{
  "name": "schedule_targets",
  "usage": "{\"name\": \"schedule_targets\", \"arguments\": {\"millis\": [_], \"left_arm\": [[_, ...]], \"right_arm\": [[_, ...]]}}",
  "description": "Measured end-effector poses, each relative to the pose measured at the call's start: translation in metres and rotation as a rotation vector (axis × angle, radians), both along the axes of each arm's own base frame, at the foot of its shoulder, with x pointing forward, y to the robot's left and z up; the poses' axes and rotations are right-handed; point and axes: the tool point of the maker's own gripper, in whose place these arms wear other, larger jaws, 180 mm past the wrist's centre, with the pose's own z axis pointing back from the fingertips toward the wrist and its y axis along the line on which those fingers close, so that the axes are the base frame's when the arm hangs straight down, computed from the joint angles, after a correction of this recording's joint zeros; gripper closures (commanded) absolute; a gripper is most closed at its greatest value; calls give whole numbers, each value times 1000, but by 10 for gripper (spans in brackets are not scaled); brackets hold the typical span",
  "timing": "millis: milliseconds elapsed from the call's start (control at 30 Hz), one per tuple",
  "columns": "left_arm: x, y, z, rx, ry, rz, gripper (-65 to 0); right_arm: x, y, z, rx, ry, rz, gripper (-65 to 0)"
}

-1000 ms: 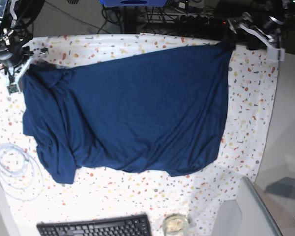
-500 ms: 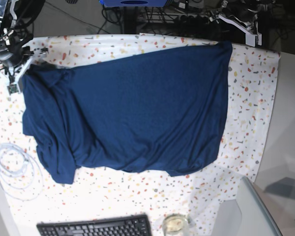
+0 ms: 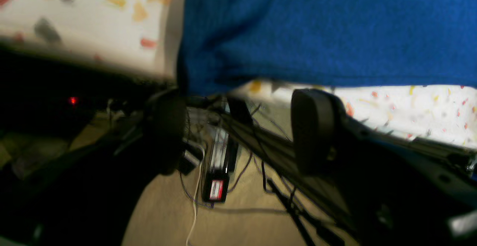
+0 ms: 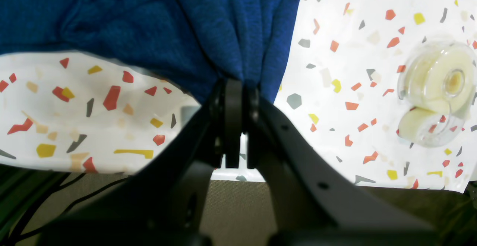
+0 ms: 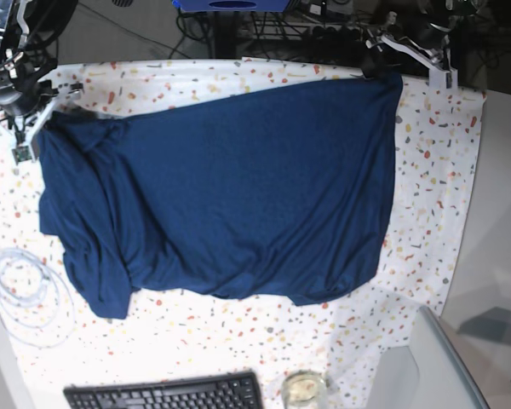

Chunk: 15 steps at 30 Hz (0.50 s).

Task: Layout the t-shirt on the table in an organized manner, then fold the t-shirt properly
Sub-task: 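Hold the shirt edge with both grippers and tug it taut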

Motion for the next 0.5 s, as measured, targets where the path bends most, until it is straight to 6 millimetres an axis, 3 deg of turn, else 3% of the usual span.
{"name": "schedule_targets", "arguments": {"millis": [167,500], "left_arm": [[2,25,10,54,-22,50,-420],[10,27,11,50,-39,58,-420]], "right_arm": [[0,0,0,0,0,0,0],[0,0,0,0,0,0,0]]}}
